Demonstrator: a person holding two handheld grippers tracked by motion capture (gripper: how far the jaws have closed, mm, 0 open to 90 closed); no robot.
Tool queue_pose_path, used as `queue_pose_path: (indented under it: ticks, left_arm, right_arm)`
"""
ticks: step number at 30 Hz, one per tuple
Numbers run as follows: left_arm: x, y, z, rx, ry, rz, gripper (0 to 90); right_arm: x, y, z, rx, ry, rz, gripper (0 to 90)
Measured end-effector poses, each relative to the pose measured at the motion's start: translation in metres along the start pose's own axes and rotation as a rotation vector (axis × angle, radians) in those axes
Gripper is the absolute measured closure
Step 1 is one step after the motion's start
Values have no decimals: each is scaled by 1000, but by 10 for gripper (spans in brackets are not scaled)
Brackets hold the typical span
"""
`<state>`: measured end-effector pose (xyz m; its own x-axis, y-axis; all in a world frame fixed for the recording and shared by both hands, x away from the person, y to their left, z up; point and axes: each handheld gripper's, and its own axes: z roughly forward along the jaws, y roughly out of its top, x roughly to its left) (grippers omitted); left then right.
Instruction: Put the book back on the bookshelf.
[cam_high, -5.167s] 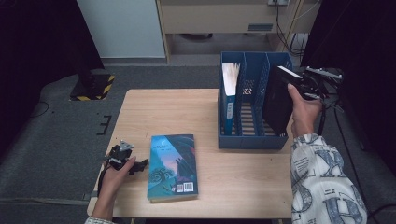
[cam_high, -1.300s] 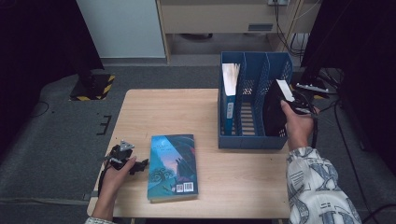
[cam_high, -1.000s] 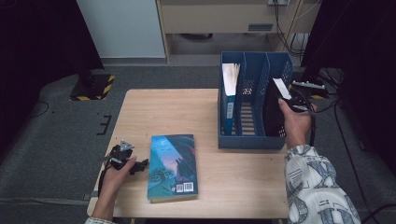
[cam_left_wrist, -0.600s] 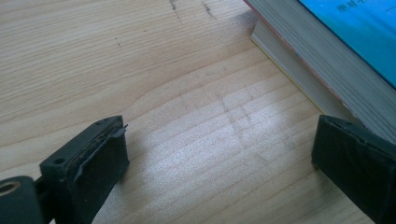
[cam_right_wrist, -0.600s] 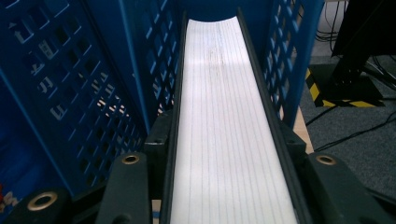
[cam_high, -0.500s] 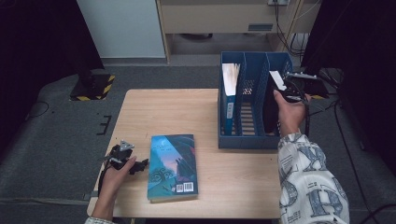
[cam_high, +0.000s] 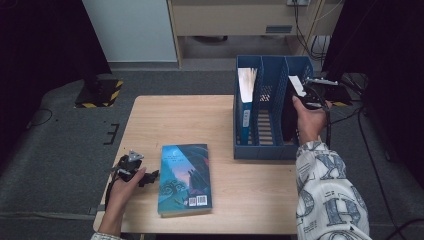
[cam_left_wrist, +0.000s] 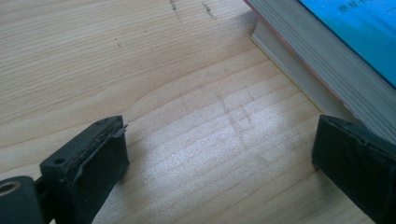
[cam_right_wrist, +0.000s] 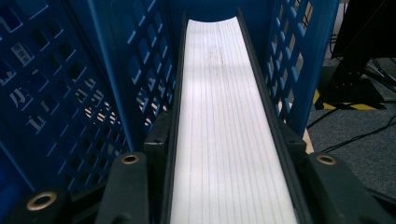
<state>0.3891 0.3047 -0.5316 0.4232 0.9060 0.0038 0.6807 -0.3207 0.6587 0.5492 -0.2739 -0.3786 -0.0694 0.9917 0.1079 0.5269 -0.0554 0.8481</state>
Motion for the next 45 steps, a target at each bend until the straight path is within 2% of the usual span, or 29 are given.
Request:
queue_pose_path:
  ticks: [4,8,15,19,29,41,45]
  left_arm:
    - [-1,0,0,-2,-1,-2,25]
    - [-1,0,0,-2,-2,-1,25]
    - [-1,0,0,-1,-3,-2,26]
    - [-1,1,0,-1,-3,-2,26]
    - [-1,1,1,1,-2,1,25]
    - [-1,1,0,1,-3,1,26]
    - [-1,1,0,1,-3,1,26]
  right_arm:
    - [-1,-4,-1,-5,-1,10,519]
    - [1,-5,-3,8,11,-17,512]
    - [6,-6,-5,6,24,-31,490]
    - [8,-5,-8,2,53,-18,466]
    - [7,-4,-20,-19,89,8,450]
    - [9,-7,-21,-33,123,22,403]
    - [8,-7,-21,-38,138,42,351]
